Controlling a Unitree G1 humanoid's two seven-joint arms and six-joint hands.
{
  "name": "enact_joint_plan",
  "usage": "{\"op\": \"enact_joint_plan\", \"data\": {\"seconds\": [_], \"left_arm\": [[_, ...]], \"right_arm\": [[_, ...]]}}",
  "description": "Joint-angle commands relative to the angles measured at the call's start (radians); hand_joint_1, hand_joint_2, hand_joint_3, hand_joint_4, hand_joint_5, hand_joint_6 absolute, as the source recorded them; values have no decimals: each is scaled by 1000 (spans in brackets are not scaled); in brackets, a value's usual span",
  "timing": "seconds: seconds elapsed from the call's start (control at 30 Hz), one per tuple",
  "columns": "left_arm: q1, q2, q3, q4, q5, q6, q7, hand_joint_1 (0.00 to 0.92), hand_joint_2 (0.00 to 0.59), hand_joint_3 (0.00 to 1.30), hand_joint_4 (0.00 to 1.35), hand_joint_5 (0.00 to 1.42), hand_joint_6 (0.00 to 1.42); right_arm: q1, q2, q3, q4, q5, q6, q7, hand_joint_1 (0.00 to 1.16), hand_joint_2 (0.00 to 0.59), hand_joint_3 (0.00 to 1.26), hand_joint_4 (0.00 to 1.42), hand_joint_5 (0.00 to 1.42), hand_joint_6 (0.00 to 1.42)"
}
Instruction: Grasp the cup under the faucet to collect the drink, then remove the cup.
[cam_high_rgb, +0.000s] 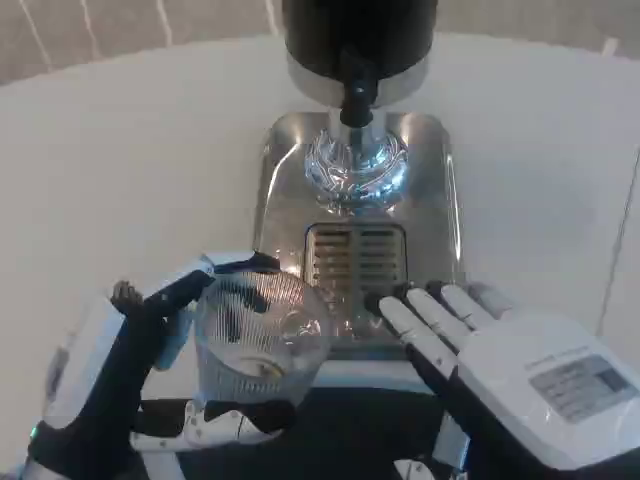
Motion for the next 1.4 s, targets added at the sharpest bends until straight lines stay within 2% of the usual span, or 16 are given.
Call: {"op": "enact_joint_plan", "data": {"seconds": [0.03, 0.47, 0.63, 0.9, 0.97, 1.13, 1.4], "left_arm": [[-6, 4, 1, 2, -13, -17, 26, 568, 95, 923, 1122, 1348, 1424], [4, -4, -4, -5, -25, 2, 19, 568, 95, 923, 1121, 1348, 1424], [-16, -18, -7, 7, -14, 25, 33, 568, 95, 923, 1121, 1348, 1424], [-121, -58, -46, 109, 44, 68, 119, 568, 95, 923, 1121, 1348, 1424], [-157, -65, -64, 156, 66, 77, 157, 568, 95, 923, 1121, 1348, 1424], [-265, -76, -116, 285, 113, 114, 265, 568, 95, 923, 1121, 1348, 1424], [-399, -94, -219, 462, 144, 169, 415, 568, 95, 923, 1121, 1348, 1424]], "right_arm": [[-3, 19, 1, -15, -5, 4, 2, 372, 535, 0, 0, 0, 0], [4, 34, 3, -15, -16, 7, -2, 368, 535, 0, 0, 0, 0], [15, 38, -14, -15, -6, -1, -10, 367, 535, 0, 0, 0, 0], [56, 51, -79, -15, 48, -46, -18, 367, 535, 0, 0, 0, 0], [63, 54, -112, -15, 72, -69, -15, 367, 535, 0, 0, 0, 0], [79, 79, -204, -15, 136, -131, -4, 367, 535, 0, 0, 0, 0], [66, 102, -273, -15, 183, -173, 38, 367, 535, 0, 0, 0, 0]]}}
